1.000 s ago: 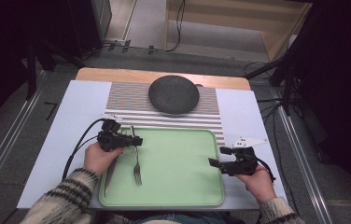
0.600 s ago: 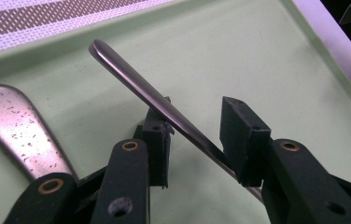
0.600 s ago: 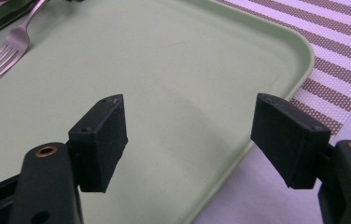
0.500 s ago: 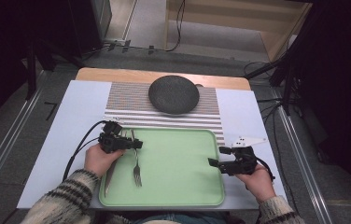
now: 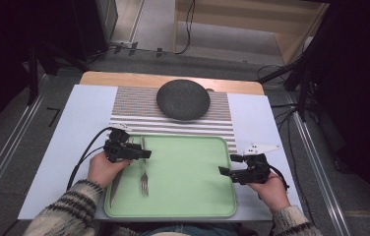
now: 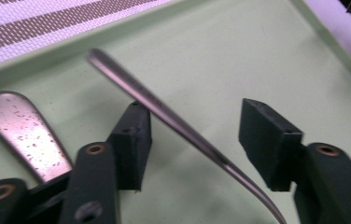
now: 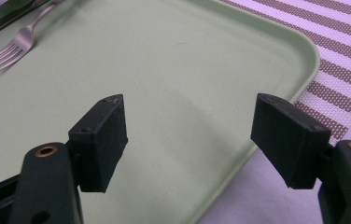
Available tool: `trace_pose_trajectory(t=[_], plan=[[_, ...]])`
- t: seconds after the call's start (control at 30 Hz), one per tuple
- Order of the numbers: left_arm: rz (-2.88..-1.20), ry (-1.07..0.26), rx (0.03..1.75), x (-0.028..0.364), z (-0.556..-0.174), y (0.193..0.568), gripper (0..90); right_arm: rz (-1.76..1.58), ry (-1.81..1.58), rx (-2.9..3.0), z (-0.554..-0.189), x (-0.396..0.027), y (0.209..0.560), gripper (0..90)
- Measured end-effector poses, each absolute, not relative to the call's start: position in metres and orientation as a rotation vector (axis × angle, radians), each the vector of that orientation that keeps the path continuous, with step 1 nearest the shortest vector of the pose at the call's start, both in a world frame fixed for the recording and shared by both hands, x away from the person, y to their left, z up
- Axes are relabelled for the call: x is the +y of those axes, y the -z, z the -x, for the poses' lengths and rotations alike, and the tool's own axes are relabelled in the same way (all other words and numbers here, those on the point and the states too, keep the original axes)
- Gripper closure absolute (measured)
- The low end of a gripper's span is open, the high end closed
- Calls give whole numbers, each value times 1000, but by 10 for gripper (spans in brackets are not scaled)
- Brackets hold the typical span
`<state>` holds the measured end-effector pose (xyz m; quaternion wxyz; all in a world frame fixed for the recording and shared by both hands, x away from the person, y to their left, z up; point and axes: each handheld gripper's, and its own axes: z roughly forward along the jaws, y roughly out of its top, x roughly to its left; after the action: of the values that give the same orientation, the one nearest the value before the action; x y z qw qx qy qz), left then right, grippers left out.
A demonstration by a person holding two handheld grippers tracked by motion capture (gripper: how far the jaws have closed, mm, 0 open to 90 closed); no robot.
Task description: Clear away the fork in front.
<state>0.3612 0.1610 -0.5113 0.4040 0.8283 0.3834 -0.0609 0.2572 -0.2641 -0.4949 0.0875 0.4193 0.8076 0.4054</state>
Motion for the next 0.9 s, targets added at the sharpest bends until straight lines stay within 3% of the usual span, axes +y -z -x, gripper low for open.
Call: trace_pose_trajectory(t=[0.27,0.57,0.9], plan=[[-2082,148,974,164,-361,507,409,-1246,-1210,2405,-257,-264,495,248],[-2045,113,844,155,-351,494,304,-1246,-1205,2406,-257,-265,495,248],[-2091,98,767,135,-347,492,315,-1258,-1197,2400,-253,-267,496,248]])
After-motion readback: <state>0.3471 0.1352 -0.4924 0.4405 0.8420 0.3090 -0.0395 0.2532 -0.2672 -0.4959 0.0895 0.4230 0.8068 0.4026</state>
